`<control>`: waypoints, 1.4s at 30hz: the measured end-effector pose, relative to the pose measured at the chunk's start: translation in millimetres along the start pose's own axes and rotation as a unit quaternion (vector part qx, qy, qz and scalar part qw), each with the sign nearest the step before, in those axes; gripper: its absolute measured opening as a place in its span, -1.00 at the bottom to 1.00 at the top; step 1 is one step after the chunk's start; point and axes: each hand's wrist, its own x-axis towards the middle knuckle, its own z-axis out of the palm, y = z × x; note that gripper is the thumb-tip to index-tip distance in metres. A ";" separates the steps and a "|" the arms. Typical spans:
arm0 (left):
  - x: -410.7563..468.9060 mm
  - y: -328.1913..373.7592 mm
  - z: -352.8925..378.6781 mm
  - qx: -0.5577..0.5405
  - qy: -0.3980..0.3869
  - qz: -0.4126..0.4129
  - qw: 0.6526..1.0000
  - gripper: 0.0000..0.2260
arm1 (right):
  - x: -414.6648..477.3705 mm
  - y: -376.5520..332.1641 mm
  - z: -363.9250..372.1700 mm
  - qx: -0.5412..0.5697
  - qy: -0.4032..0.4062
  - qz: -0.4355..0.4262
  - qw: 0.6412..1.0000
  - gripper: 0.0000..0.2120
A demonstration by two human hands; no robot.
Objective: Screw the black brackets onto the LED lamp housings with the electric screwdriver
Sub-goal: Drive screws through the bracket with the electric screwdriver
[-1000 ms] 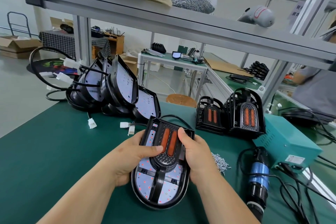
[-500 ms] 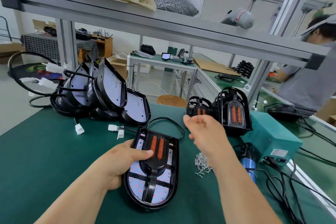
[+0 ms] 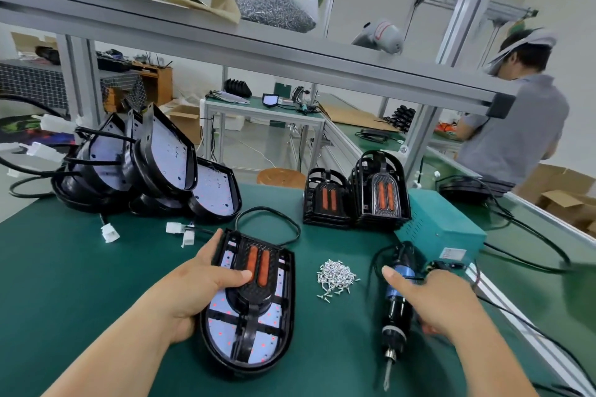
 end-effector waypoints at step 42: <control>-31.1 36.7 94.9 0.609 0.099 0.259 0.743 -0.89 | -0.6 -11.6 6.4 0.875 -0.041 0.053 0.480 -0.71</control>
